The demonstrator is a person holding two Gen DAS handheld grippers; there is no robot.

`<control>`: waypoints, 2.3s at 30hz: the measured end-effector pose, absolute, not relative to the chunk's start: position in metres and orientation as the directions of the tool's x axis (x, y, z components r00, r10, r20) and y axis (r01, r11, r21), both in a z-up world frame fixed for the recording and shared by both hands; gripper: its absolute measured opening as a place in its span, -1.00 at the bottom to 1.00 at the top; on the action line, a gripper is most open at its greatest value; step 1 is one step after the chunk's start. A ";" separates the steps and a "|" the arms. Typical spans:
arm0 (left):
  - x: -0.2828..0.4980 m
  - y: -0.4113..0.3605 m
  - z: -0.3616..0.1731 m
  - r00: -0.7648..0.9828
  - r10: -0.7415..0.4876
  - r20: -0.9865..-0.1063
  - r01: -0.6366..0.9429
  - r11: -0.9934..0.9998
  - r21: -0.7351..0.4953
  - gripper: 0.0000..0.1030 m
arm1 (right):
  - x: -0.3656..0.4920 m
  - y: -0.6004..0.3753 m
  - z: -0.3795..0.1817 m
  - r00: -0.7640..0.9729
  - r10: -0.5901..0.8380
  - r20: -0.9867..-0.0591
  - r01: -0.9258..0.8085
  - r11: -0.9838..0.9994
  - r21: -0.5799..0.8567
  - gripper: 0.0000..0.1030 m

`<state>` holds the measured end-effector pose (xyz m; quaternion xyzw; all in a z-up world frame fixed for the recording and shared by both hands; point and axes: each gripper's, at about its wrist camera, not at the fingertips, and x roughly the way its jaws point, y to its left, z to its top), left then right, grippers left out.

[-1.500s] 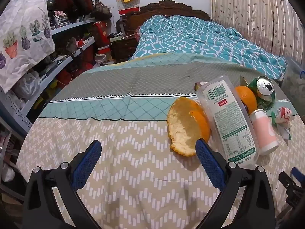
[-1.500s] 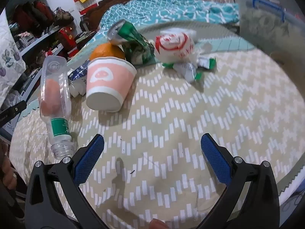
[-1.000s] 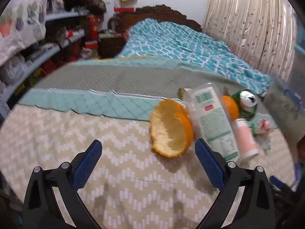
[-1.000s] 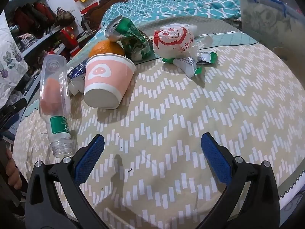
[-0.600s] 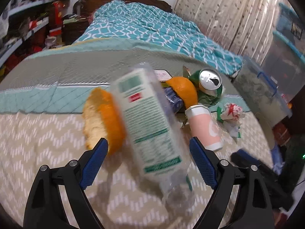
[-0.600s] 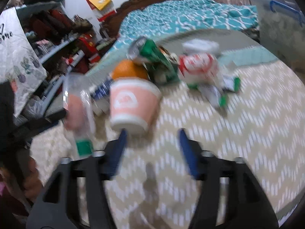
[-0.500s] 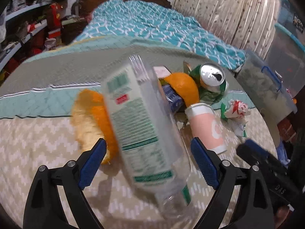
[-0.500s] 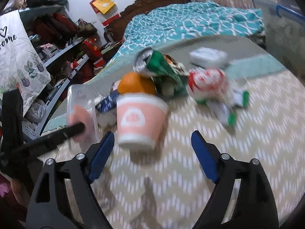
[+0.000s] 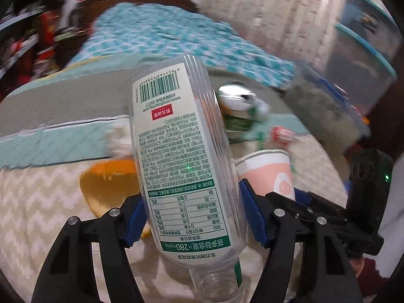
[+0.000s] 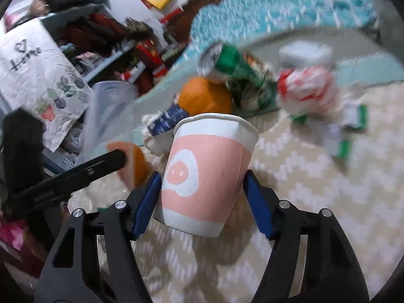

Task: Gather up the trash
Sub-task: 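Carry bottle and pink cup to the beige bin and release both, then grasp the orange peel with the left tool while the right grasps the green-white wrapper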

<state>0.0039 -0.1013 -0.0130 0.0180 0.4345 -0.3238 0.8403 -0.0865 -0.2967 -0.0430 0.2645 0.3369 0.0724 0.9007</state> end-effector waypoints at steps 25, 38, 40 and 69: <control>-0.059 -0.541 -0.038 -0.138 -0.595 -0.792 0.923 0.213 -0.321 0.32 | -0.261 -0.604 -0.091 0.751 -0.255 -0.609 0.656 0.394 0.644 0.48; -0.034 -0.534 -0.035 -0.047 -0.621 -0.782 0.920 0.279 -0.277 0.53 | -0.270 -0.612 -0.092 0.721 -0.351 -0.597 0.693 0.353 0.629 0.65; -0.015 -0.511 -0.041 -0.040 -0.617 -0.786 0.892 0.333 -0.306 0.52 | -0.271 -0.611 -0.090 0.709 -0.372 -0.600 0.705 0.349 0.617 0.61; 0.037 -0.287 -0.030 -0.029 -0.732 -0.681 0.765 0.422 -0.487 0.23 | -0.121 -0.511 -0.072 0.748 0.170 -0.642 0.367 0.699 0.613 -0.72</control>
